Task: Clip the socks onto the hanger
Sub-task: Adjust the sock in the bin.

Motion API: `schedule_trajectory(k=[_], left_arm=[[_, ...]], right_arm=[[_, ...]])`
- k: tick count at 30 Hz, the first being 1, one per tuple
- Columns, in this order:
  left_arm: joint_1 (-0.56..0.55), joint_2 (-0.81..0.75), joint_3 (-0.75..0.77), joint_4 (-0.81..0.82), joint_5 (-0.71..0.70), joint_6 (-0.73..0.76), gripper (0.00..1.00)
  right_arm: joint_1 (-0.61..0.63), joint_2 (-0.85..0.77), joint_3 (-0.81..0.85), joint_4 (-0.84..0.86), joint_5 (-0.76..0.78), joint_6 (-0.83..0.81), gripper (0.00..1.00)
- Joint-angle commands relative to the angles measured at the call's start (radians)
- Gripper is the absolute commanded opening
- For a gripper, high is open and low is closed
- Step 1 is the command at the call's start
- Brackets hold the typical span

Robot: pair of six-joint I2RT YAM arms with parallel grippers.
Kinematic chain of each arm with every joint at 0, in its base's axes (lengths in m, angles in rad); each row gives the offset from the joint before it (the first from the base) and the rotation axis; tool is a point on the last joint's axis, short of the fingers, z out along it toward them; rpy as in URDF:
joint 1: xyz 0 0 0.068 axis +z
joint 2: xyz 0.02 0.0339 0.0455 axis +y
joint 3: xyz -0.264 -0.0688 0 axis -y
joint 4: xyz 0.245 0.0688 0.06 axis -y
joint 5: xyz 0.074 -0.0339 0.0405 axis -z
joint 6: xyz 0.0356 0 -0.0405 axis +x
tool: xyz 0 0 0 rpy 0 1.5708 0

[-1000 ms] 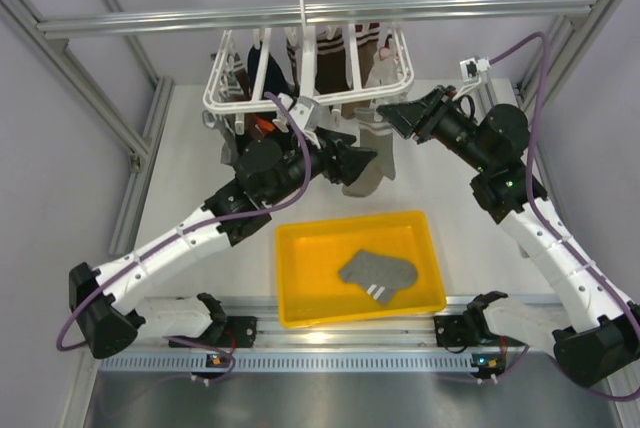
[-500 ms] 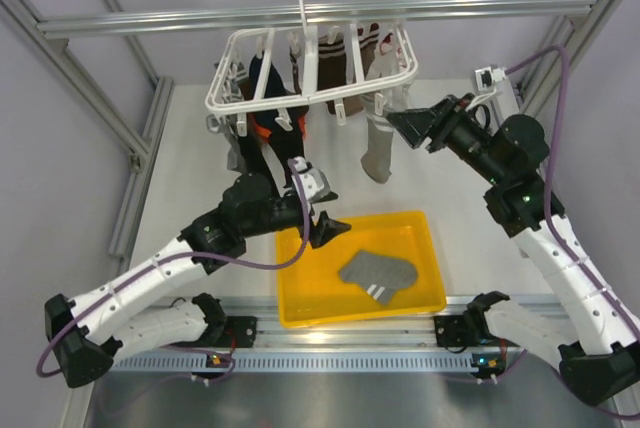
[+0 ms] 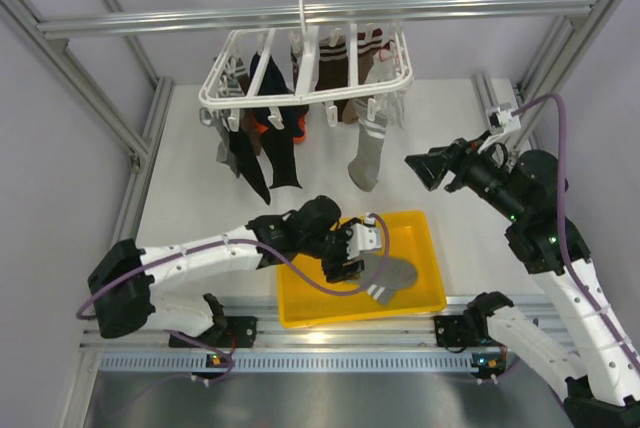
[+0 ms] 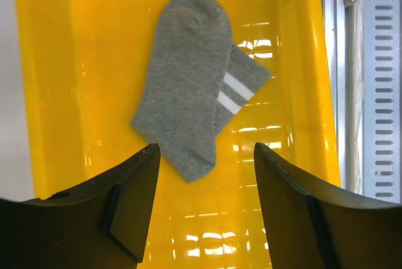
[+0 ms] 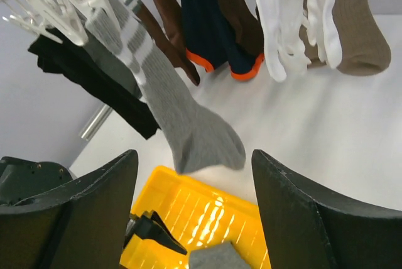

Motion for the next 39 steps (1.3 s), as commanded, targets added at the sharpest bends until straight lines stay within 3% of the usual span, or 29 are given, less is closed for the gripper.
schedule_trajectory(k=[1,6,11,22,23,30,33,34,37,39], left_arm=[[-0.07,0.055,0.067,0.011,-0.059,0.07,0.66],[-0.107,0.167,0.113,0.055,-0.124,-0.005,0.66],[-0.195,0.273,0.174,0.107,-0.205,0.087,0.64],[-0.22,0.603,0.515,-0.02,-0.178,0.103,0.6],[-0.22,0.644,0.533,-0.035,-0.182,0.11,0.55],[-0.226,0.741,0.58,-0.115,-0.167,0.161,0.52],[-0.228,0.79,0.627,-0.175,-0.178,0.172,0.42],[-0.228,0.796,0.647,-0.184,-0.185,0.167,0.27],[-0.228,0.746,0.655,-0.164,-0.193,0.146,0.07],[-0.228,0.7,0.647,-0.12,-0.184,0.115,0.0]], right_arm=[[-0.018,-0.023,-0.006,-0.051,0.001,-0.04,0.72],[-0.04,-0.035,-0.003,-0.086,-0.001,-0.027,0.71],[-0.084,-0.038,-0.006,-0.093,0.029,0.019,0.69],[-0.287,0.023,0.049,-0.106,-0.094,0.119,0.66],[-0.314,0.034,0.057,-0.106,-0.105,0.116,0.67],[-0.417,0.062,0.079,-0.093,-0.183,0.107,0.66],[-0.443,0.074,0.083,-0.08,-0.205,0.108,0.66],[-0.447,0.078,0.083,-0.076,-0.211,0.111,0.66],[-0.453,0.088,0.085,-0.07,-0.226,0.108,0.66],[-0.453,0.089,0.08,-0.065,-0.232,0.105,0.65]])
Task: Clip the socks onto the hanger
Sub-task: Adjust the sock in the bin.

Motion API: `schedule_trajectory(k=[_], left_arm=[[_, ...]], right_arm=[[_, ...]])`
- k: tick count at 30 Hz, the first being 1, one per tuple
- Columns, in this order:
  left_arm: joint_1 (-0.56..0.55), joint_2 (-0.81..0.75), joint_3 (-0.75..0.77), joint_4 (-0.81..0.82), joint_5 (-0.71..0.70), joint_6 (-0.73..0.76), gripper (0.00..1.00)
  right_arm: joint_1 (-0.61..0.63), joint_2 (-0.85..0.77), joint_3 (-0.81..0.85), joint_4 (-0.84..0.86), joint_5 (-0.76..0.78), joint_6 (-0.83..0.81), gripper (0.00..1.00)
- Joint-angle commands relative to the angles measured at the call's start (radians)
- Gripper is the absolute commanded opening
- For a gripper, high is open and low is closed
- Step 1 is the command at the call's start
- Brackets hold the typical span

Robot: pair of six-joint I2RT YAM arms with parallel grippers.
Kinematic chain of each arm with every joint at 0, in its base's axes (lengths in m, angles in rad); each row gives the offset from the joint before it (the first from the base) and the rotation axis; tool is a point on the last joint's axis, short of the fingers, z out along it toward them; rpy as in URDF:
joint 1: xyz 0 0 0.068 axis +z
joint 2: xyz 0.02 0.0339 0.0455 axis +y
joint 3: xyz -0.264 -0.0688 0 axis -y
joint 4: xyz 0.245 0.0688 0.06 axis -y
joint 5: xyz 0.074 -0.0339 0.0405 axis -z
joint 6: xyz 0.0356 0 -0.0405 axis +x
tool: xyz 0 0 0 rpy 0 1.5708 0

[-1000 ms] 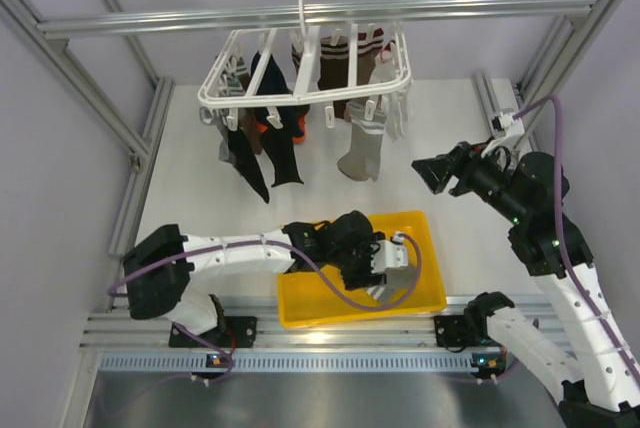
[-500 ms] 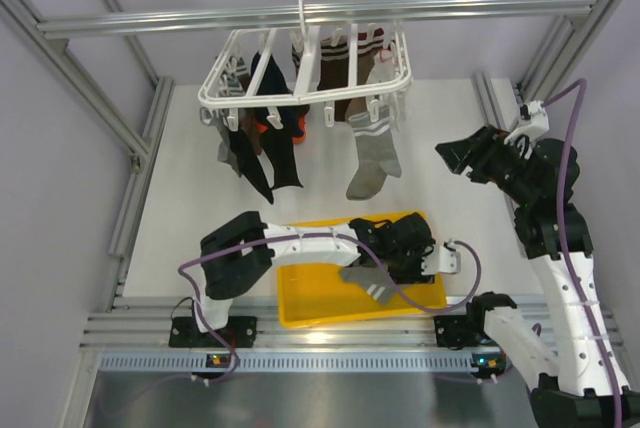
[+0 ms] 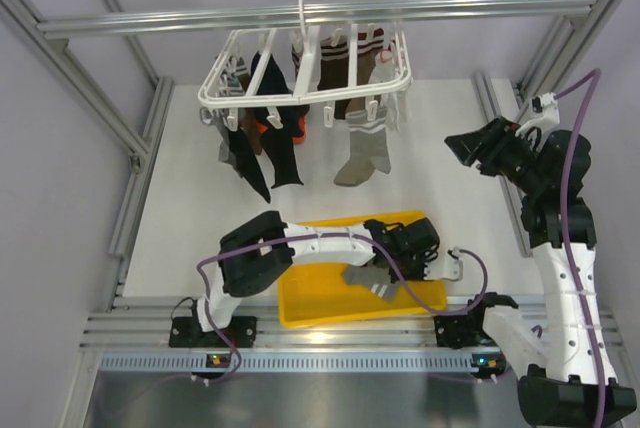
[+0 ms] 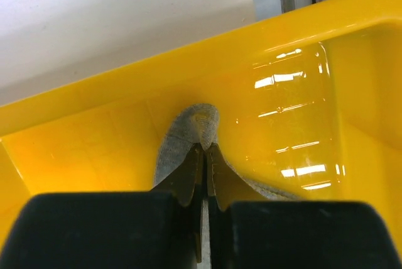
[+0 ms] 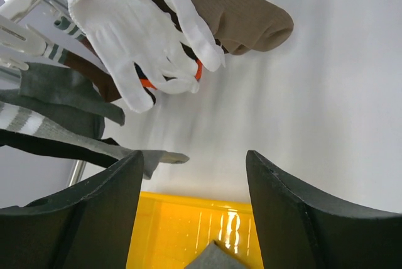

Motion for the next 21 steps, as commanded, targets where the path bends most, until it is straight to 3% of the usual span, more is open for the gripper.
schedule_trajectory(k=[1,7,12,21], left_arm=[[-0.006,-0.134,0.017,0.03,0.003,-0.036,0.0],[0.034,-0.35,-0.107,0.16,0.045,-0.202,0.0],[0.149,-0.471,-0.236,0.211,0.112,-0.372,0.0],[0.348,-0.63,-0.575,0.258,0.153,-0.43,0.0]], right_arm=[[-0.015,0.003,0.042,0.05,-0.042,0.003,0.65],[-0.015,0.026,0.036,0.088,-0.062,0.011,0.64],[-0.014,0.04,0.033,0.1,-0.091,-0.001,0.63],[-0.014,0.042,0.03,0.036,-0.158,-0.135,0.61]])
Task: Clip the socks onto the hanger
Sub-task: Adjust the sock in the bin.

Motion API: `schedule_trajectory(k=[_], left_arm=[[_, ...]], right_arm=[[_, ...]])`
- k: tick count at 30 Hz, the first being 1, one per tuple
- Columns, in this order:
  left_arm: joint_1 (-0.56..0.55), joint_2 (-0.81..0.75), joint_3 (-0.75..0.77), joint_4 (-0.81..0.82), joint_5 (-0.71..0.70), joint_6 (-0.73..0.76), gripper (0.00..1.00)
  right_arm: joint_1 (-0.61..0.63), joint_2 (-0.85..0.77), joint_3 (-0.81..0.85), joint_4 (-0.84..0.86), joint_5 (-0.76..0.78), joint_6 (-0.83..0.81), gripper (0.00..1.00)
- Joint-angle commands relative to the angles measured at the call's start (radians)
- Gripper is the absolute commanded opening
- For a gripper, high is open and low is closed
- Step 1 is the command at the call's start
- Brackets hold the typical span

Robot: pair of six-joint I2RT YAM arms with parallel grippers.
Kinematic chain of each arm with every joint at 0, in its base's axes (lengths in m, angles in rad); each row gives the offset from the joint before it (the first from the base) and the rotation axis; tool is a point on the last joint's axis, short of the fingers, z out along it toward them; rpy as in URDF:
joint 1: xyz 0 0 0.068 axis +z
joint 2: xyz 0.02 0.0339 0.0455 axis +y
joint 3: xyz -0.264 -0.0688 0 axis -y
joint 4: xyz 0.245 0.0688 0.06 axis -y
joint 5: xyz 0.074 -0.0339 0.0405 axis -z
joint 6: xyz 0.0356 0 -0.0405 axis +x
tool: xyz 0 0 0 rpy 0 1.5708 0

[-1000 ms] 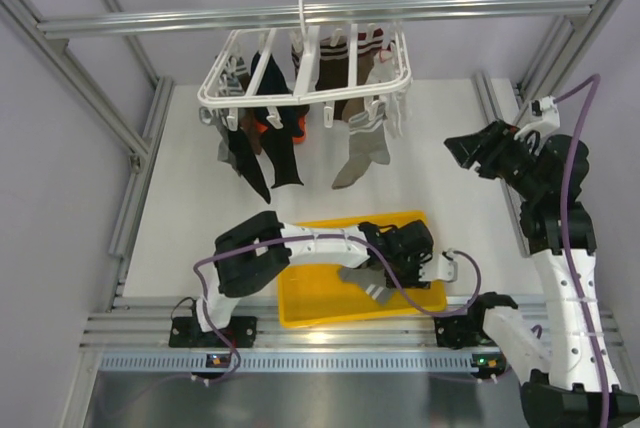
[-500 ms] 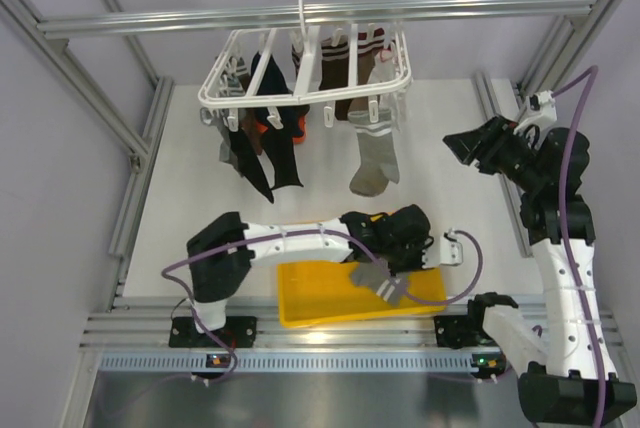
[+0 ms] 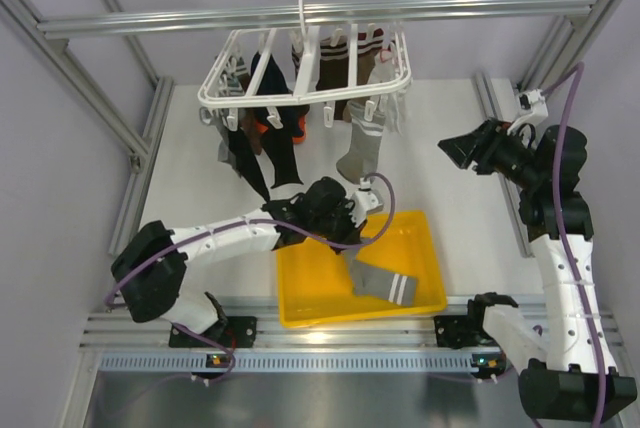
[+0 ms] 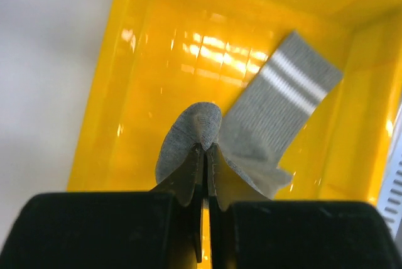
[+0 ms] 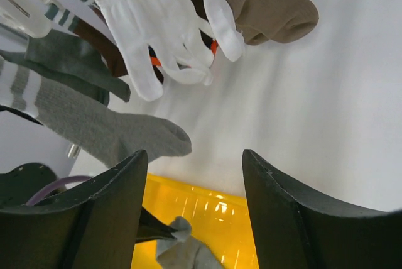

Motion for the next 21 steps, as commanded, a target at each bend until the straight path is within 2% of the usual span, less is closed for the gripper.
schedule_trajectory(k=[1,4,8,10,15,18,19,21], left_arm=[[0.065,-0.054,-0.096,0.046,0.066,-0.041,0.0],[0.102,-0.088,-0.158,0.043,0.089,0.0,0.0],[0.106,-0.159,-0.217,0.011,0.103,0.106,0.15],[0.105,-0.206,-0.245,-0.009,0.053,0.138,0.2],[0.105,-0.251,-0.248,-0.13,-0.035,0.227,0.18],[0.106,-0.249,-0.24,-0.227,-0.023,0.258,0.3],[0.106,-0.263,-0.243,-0.241,-0.017,0.266,0.44],[0.106,-0.288,-0.254,-0.271,-0.003,0.284,0.54]], right_arm=[[-0.014,-0.002,0.03,0.004,-0.038,-0.071,0.61],[-0.014,-0.008,0.032,-0.005,-0.041,-0.088,0.61],[-0.014,-0.008,0.039,-0.014,-0.039,-0.106,0.61],[-0.014,-0.005,0.039,-0.016,-0.041,-0.109,0.61],[-0.014,-0.002,0.038,-0.01,-0.041,-0.108,0.61],[-0.014,0.007,0.041,-0.007,-0.041,-0.103,0.61],[-0.014,0.012,0.046,-0.004,-0.041,-0.105,0.61],[-0.016,0.018,0.055,-0.004,-0.043,-0.105,0.61]])
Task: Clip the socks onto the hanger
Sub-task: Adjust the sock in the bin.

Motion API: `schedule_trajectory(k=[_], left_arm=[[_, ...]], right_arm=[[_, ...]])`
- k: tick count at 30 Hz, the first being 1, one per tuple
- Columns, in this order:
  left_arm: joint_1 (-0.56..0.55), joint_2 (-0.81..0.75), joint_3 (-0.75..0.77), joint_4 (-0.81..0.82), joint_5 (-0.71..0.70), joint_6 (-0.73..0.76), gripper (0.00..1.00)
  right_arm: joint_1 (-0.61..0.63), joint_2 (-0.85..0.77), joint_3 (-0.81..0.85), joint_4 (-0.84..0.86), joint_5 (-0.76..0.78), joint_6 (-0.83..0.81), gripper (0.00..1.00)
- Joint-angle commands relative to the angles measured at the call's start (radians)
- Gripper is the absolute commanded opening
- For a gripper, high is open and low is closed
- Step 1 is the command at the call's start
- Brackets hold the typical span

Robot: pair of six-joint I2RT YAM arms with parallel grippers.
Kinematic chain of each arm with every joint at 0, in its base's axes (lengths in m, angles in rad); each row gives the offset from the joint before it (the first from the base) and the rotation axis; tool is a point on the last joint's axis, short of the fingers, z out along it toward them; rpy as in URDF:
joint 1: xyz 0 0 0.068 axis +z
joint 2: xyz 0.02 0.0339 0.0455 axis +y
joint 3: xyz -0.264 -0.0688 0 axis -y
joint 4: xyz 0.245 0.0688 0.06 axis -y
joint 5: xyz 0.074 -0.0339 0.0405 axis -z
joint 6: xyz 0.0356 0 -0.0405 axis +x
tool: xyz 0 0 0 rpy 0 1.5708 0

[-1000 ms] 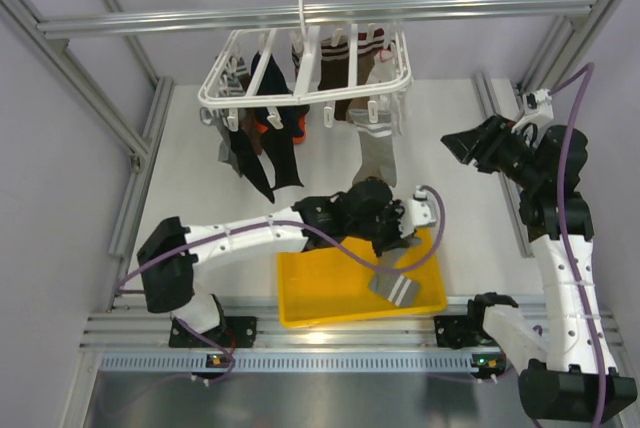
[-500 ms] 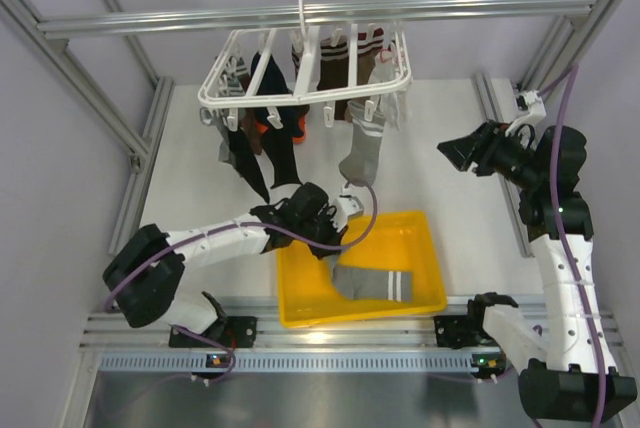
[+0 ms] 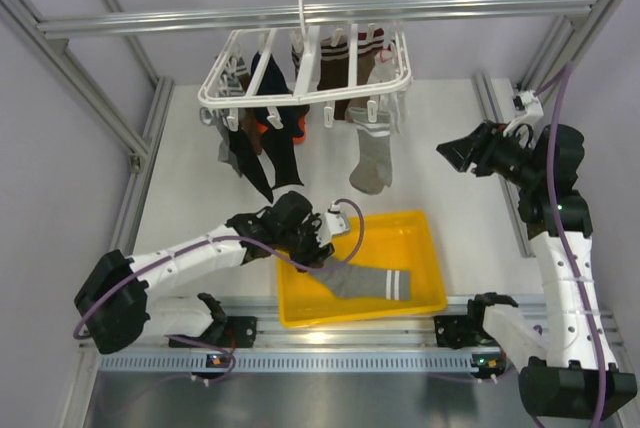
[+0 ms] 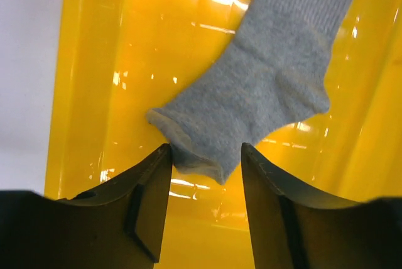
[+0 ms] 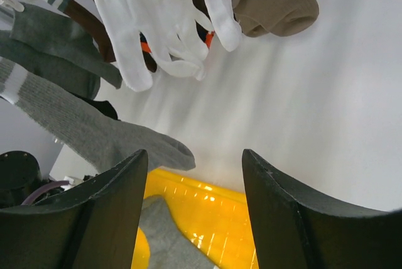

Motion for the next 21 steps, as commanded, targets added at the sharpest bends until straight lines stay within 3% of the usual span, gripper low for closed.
schedule_trajectory(k=[1,4,6,8,15,21], left_arm=[[0.0,-0.083,-0.01,-0.096,0.019,0.076,0.55],[0.001,-0.19,-0.024,-0.03,0.031,0.065,0.56],[-0.003,-0.232,-0.036,0.053,0.146,0.087,0.57],[-0.064,-0.222,-0.016,0.105,0.154,0.129,0.59],[-0.19,0.232,0.292,-0.067,0.093,0.234,0.54],[-0.262,0.404,0.349,-0.103,0.053,0.321,0.53]], right_arm=[[-0.014,0.011,0.057,0.031,-0.017,-0.017,0.61],[-0.014,0.012,0.063,0.03,-0.015,-0.023,0.61],[-0.014,0.011,0.058,0.028,-0.015,-0.026,0.61],[-0.014,0.011,0.052,0.03,-0.014,-0.024,0.61],[-0.014,0.009,0.058,0.03,-0.01,-0.017,0.6],[-0.014,0.015,0.075,0.01,-0.007,-0.033,0.6]])
